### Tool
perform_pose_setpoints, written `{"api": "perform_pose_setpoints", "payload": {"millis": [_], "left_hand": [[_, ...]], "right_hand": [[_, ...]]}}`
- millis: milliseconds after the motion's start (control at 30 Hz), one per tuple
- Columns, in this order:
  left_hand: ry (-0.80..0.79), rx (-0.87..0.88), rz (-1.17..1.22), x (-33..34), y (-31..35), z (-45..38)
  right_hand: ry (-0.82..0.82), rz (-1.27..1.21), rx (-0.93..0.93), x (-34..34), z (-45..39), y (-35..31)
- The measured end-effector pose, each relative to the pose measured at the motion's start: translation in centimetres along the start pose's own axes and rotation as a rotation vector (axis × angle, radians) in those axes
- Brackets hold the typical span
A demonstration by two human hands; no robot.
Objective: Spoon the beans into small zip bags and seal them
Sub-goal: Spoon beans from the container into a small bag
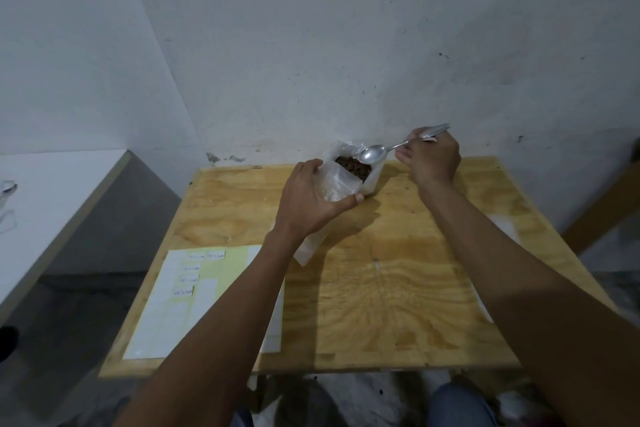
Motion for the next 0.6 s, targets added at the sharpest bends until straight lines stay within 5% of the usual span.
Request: {"api": "perform_pose_setpoints", "payload": {"millis": [300, 600], "left_hand": [[0.004, -0.004, 0.008, 0.4, -0.3, -0.4], [0.018, 0.025, -0.006, 0.7, -0.3, -0.5]], "right_hand": [[-0.011, 0.214, -0.121, 1.2, 1.4, 2.7], [-0.085, 0.079, 0.183, 2.1, 1.5, 4.8]]}}
Point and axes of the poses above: each hand's wrist, its own z-axis away from the middle knuckle, its own x-axis out of the palm, y = z × x, the point moved 8 cm from there along -z, towards the middle knuckle, and after that the axes turned 3 degrees about x, right-handed, at the moved point
